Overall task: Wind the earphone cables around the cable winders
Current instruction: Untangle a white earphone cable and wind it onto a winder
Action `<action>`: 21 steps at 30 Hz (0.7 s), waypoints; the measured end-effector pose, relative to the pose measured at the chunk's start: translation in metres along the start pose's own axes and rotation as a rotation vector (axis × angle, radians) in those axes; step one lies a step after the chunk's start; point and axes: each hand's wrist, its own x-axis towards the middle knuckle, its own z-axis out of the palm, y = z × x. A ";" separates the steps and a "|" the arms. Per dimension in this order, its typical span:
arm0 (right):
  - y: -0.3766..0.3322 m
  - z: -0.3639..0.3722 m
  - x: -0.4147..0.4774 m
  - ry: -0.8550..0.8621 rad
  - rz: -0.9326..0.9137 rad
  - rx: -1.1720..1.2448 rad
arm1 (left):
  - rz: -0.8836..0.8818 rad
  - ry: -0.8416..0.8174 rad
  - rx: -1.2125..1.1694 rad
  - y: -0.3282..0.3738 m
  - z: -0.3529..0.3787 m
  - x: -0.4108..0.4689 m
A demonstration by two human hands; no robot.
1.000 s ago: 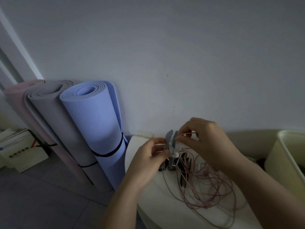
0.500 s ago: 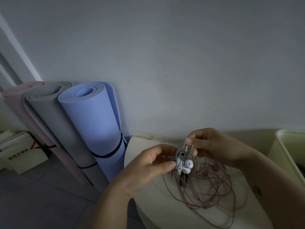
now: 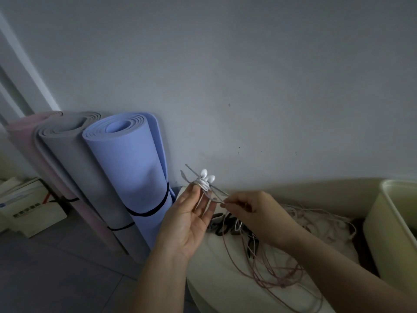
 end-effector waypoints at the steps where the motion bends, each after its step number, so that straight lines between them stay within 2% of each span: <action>1: -0.002 -0.001 -0.001 -0.010 -0.018 -0.035 | 0.019 0.033 0.023 -0.001 -0.002 0.002; 5: -0.011 -0.006 -0.003 -0.026 -0.105 -0.206 | 0.095 0.073 0.240 -0.004 -0.003 0.003; 9: -0.017 -0.016 -0.003 -0.004 -0.195 -0.336 | 0.212 0.070 0.693 -0.006 -0.002 -0.001; 12: -0.018 -0.032 -0.004 0.028 -0.152 -0.349 | 0.226 -0.013 0.960 -0.006 0.003 -0.008; 16: -0.013 -0.046 -0.004 0.060 -0.080 -0.315 | 0.180 -0.131 1.076 -0.006 0.004 -0.011; 21: -0.011 -0.058 -0.006 0.055 0.001 -0.133 | 0.078 -0.265 1.111 -0.003 -0.002 -0.010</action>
